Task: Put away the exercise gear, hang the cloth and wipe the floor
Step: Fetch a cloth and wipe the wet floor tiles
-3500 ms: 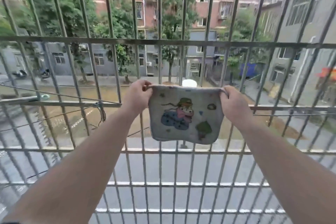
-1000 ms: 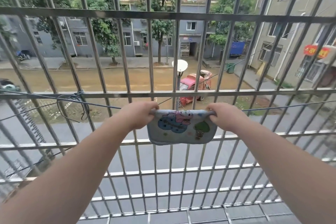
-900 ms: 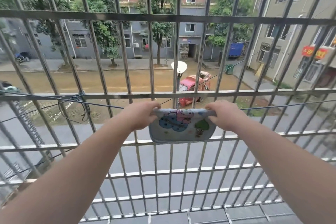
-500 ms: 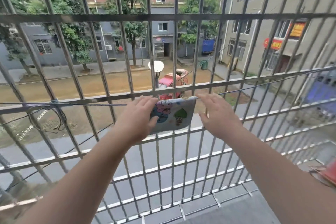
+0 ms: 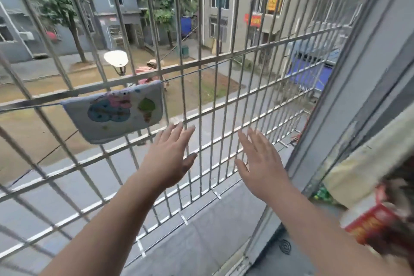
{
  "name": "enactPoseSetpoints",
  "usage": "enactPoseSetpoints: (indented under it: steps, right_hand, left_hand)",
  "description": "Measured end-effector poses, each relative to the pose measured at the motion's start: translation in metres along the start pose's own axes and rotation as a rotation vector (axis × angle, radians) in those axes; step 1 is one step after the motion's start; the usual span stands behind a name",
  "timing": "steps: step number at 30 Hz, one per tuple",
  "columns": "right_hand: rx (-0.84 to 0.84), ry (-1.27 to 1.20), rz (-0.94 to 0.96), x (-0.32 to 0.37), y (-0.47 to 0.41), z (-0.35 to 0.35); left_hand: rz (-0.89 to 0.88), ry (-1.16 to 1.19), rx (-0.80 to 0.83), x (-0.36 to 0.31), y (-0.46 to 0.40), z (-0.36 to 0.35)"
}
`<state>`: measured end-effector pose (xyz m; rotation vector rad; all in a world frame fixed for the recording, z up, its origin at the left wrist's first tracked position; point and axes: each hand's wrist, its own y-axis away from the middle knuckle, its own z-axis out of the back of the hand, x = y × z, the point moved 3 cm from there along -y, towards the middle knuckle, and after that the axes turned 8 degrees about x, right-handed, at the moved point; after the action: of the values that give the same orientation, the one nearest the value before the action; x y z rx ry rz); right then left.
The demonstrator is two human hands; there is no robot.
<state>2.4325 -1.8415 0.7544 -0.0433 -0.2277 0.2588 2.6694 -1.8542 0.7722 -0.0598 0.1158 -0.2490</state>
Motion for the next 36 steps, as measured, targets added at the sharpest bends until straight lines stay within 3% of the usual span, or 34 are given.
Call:
enactPoseSetpoints:
  steps: [8, 15, 26, 36]
  right_hand:
    - [0.033, 0.042, -0.156, -0.077, 0.138, 0.002]
    - [0.032, 0.054, -0.374, -0.167, 0.326, -0.004]
    - [-0.123, -0.056, -0.991, -0.272, 0.649, 0.006]
    - [-0.260, -0.094, -1.515, -0.320, 0.849, -0.003]
  left_hand:
    - [-0.152, 0.072, 0.032, -0.139, 0.040, -0.035]
    - [-0.399, 0.052, 0.144, -0.298, 0.116, -0.098]
    - [-0.978, 0.079, 0.327, -0.601, 0.232, -0.158]
    - [-1.435, 0.041, 0.431, -0.833, 0.313, -0.203]
